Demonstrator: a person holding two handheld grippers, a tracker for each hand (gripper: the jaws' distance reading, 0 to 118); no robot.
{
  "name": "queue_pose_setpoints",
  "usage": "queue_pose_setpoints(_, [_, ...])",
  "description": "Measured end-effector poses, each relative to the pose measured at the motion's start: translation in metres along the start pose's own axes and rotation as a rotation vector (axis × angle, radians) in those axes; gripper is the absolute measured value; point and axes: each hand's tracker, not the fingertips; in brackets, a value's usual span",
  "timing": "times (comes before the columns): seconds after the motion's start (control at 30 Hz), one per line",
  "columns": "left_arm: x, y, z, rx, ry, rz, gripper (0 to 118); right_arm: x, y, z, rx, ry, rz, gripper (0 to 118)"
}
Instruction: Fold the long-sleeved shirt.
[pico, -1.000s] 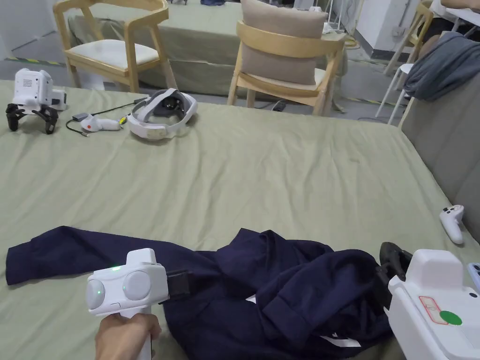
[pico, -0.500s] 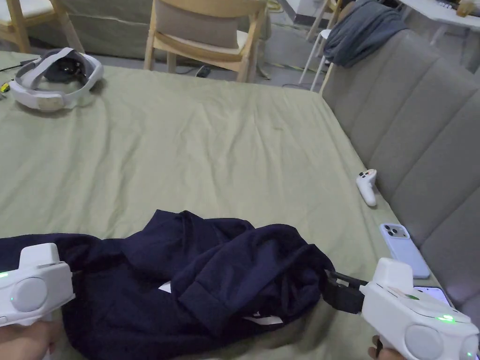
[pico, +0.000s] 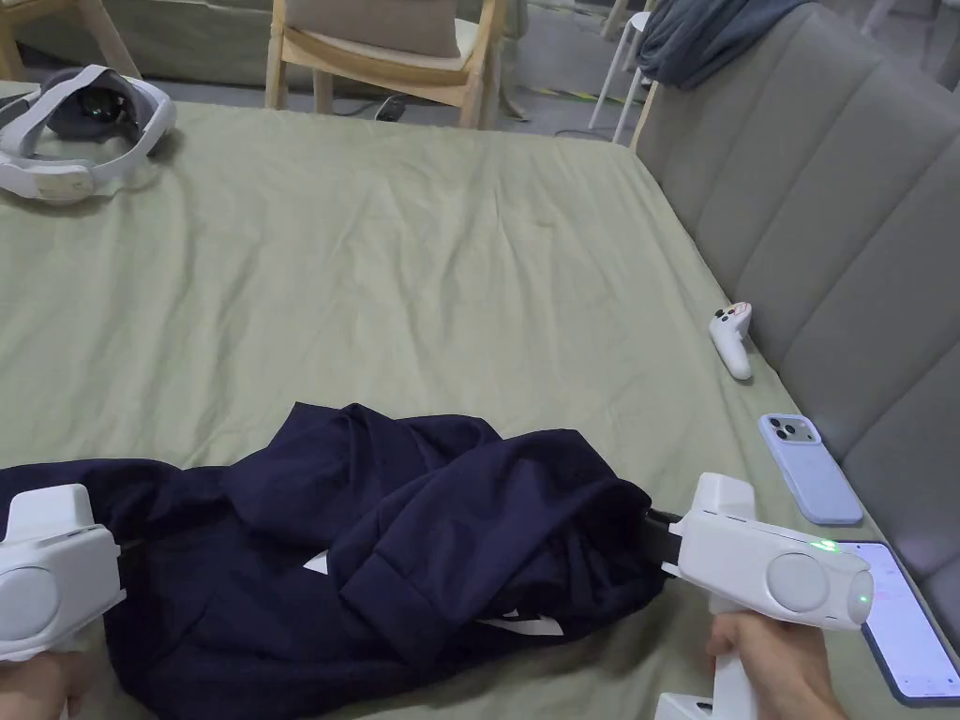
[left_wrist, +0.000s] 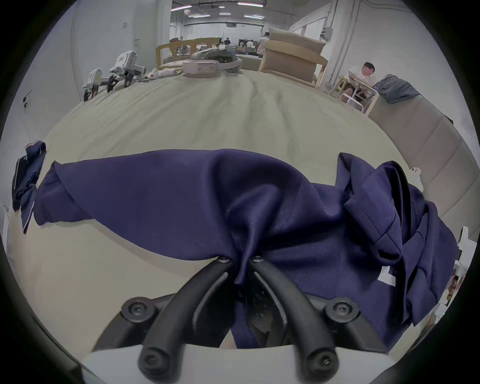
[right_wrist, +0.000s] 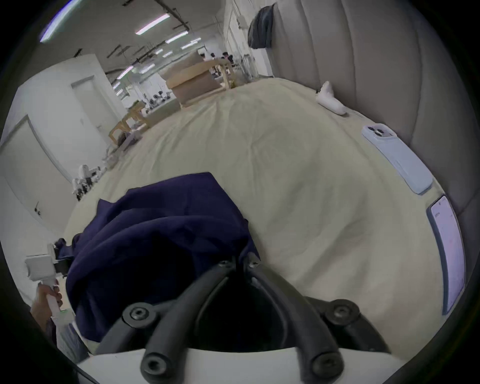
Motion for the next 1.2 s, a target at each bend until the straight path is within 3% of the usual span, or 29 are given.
queue_pose_setpoints(0.03, [-0.002, 0.0, 0.002, 0.006, -0.011, 0.009, 9, -0.001, -0.001, 0.009, 0.015, -0.018, 0.001, 1])
queue_pose_setpoints(0.13, [-0.01, -0.001, 0.015, 0.052, -0.085, 0.05, 8, 0.003, 0.014, 0.038, 0.101, 0.053, -0.065, 0])
queue_pose_setpoints(0.2, [-0.014, 0.005, 0.038, 0.101, -0.146, 0.106, 8, -0.005, 0.029, 0.063, 0.176, 0.041, -0.038, 0])
queue_pose_setpoints(0.43, [0.005, 0.068, 0.156, 0.386, -0.199, 0.005, 8, -0.066, 0.098, 0.156, 0.413, 0.162, 0.053, 0])
queue_pose_setpoints(0.5, [0.005, 0.094, 0.194, 0.472, -0.211, -0.009, 8, -0.082, 0.124, 0.187, 0.487, 0.194, 0.043, 0])
queue_pose_setpoints(0.63, [-0.005, 0.152, 0.272, 0.619, -0.193, -0.013, 8, -0.122, 0.172, 0.246, 0.608, 0.159, 0.108, 0])
queue_pose_setpoints(0.83, [-0.022, 0.235, 0.377, 0.764, -0.182, 0.014, 8, -0.16, 0.246, 0.324, 0.771, 0.14, 0.111, 0])
queue_pose_setpoints(0.97, [-0.022, 0.285, 0.429, 0.859, -0.141, -0.002, 8, -0.182, 0.296, 0.356, 0.816, 0.105, 0.156, 0])
queue_pose_setpoints(1.1, [-0.014, 0.341, 0.467, 0.87, -0.115, 0.015, 8, -0.196, 0.352, 0.384, 0.86, 0.088, 0.136, 0])
queue_pose_setpoints(1.2, [-0.006, 0.38, 0.484, 0.894, -0.084, 0.008, 8, -0.211, 0.384, 0.397, 0.881, 0.062, 0.181, 0])
